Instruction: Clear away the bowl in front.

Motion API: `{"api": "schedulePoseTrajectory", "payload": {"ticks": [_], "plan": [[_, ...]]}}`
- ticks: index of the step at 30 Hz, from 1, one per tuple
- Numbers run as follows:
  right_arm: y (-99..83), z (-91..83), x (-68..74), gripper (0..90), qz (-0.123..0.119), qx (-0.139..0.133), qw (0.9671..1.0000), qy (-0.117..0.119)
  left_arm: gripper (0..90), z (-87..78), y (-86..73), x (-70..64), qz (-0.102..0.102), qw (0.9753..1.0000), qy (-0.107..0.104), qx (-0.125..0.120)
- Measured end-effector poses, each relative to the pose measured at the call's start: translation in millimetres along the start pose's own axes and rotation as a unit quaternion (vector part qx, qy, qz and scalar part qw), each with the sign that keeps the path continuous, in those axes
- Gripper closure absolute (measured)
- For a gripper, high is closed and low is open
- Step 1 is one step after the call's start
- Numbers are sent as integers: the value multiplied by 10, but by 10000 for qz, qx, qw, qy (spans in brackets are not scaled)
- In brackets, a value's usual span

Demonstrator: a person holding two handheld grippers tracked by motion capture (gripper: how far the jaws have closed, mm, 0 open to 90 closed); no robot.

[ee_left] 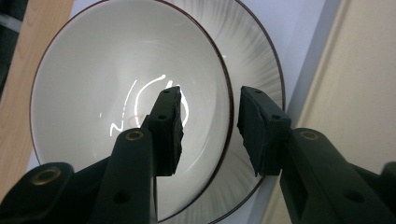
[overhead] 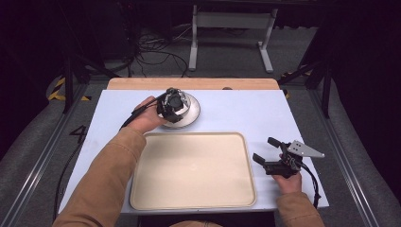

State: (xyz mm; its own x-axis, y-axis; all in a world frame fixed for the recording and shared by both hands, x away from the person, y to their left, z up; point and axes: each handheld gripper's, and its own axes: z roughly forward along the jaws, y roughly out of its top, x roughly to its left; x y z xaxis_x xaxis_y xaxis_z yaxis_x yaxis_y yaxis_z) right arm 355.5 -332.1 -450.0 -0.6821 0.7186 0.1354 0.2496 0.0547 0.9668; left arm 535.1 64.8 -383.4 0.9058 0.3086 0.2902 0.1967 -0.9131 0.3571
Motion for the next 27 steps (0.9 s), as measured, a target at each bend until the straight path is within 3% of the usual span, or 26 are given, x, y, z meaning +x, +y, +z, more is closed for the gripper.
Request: {"api": "schedulePoseTrajectory", "payload": {"ticks": [9, 11, 17, 27], "plan": [[-1, 1, -3, 6, 5, 1, 10000, 3, 759, 68, 44, -40, 468, 9987, -117, 159], [-2, 3, -3, 8, 23, 16, 10000, 33, 787, 86, 45, -34, 666, 9974, -201, 179], [-3, 5, -3, 8, 36, 13, 10000, 40, 827, 114, 7, 40, 514, 9974, -488, 141], [-4, 5, -4, 9, 53, 25, 10000, 42, 839, 114, 35, 81, 530, 9956, -701, 312]]}}
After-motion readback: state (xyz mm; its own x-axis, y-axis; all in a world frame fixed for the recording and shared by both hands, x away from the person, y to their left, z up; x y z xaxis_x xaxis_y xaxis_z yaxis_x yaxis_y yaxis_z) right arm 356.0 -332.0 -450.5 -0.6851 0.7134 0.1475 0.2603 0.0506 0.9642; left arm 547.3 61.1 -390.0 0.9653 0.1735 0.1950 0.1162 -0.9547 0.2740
